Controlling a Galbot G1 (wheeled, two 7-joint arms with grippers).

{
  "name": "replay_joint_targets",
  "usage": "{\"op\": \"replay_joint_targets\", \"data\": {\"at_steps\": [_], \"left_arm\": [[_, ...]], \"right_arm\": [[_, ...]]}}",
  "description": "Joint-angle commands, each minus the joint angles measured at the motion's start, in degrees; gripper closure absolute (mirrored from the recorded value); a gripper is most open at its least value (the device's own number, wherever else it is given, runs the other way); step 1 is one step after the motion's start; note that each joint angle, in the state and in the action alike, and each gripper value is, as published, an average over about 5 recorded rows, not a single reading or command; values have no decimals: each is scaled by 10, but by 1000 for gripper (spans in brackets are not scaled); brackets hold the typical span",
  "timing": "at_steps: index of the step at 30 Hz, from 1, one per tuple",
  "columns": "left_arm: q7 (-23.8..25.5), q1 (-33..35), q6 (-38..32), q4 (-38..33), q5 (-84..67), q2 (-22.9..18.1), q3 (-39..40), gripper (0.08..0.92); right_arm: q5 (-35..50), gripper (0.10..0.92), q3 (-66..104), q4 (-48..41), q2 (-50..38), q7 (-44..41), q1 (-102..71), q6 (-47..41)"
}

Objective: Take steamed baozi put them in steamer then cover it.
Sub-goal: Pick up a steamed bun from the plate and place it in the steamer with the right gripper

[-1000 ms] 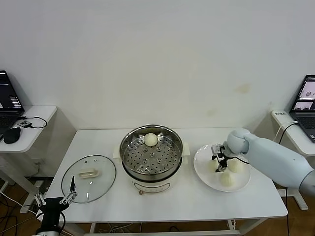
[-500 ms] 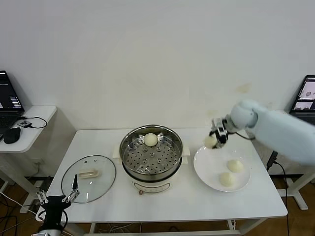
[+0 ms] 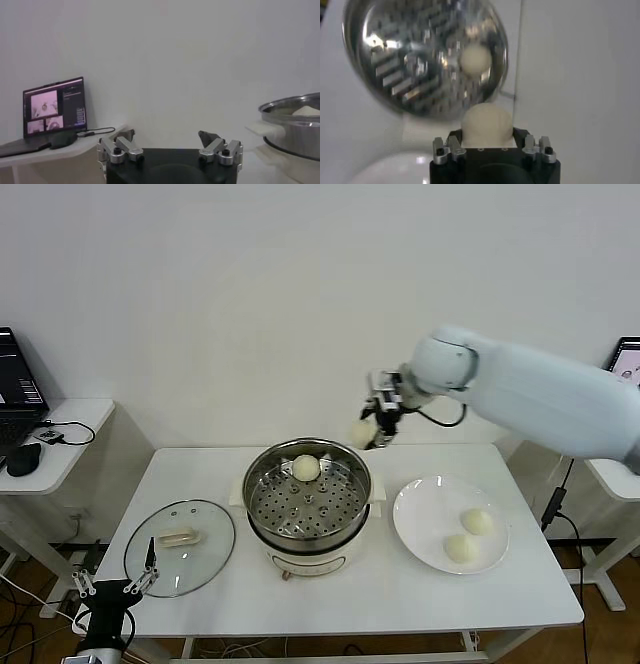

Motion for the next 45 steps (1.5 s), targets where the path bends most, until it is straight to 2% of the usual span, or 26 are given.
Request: {"op": "replay_joint_targets", "data": {"at_steps": [1,23,37,40,45], "left_arm": [[0,0,0,-1,0,-1,-1,177],[0,3,-1,-10,0,-9,-3,177],[-1,4,-3,-9,1,-10,-2,177],[-1,5,-3,-10,1,-10,-2,177],[-1,7,-3,-11,1,-10,-3,177]], "right_arm": [[77,391,-22,-25,146,51,-30,-78],[14,389,-11,-115,208,81,-139,-108],[2,389,0,-128,210,88,-144,-111],[5,367,3,-118,201,80,-136,-113],[3,246,4,-89,163,36,-84,-101]]}}
